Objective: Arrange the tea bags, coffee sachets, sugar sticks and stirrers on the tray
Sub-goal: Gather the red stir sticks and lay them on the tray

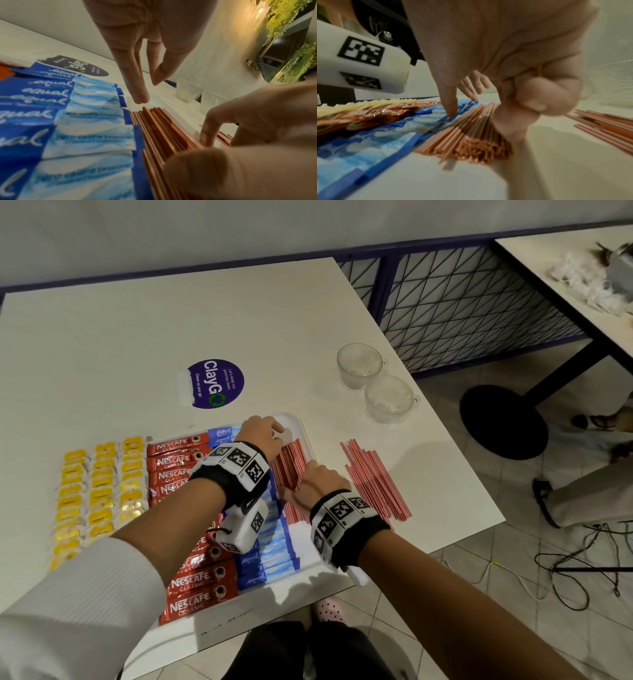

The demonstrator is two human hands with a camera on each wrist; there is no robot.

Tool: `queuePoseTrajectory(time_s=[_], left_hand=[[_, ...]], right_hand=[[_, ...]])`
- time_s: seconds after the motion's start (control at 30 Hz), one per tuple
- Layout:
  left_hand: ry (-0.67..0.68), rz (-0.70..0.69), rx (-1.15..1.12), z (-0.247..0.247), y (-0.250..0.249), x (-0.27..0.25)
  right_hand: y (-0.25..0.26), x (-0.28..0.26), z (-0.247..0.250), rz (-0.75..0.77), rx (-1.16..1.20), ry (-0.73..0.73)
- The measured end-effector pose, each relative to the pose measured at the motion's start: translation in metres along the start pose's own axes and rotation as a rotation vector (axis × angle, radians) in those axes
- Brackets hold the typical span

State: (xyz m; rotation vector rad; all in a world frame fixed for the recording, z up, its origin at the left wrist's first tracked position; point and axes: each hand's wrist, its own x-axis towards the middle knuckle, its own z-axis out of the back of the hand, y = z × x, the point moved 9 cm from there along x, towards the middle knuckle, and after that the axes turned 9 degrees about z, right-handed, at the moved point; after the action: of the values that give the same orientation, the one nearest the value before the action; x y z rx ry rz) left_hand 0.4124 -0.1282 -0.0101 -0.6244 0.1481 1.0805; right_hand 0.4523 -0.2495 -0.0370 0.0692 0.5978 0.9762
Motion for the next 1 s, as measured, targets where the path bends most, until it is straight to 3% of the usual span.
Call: queuePoseTrajectory(time_s=[0.17,0.3,0.47,0.63,1.0], left_hand=[[0.027,-0.049,-0.117,-0.006,-0.022,-0.015],[0.095,-0.04,-0.184,-0.022,-0.044,-0.027],[0.168,-0.016,-0.268,-0.042,-0.063,-0.041],[0.262,0.037,-0.317,-0.066,-0.072,-0.05],[0.352,0.185,-0.377,-0.108,-0.08,-0.071]], right_hand=[[-0.026,-0.011,0.023,-0.025,0.138,0.0],[-0.08,-0.019,0.045,-0.14,0.073,-0.021],[-0.131,-0.033,0.031,-0.31,-0.052,0.109],[-0.131,-0.024,0.032,-0.239,0.047,0.048],[-0.121,-0.006,0.043,0.026,-0.182,0.1]])
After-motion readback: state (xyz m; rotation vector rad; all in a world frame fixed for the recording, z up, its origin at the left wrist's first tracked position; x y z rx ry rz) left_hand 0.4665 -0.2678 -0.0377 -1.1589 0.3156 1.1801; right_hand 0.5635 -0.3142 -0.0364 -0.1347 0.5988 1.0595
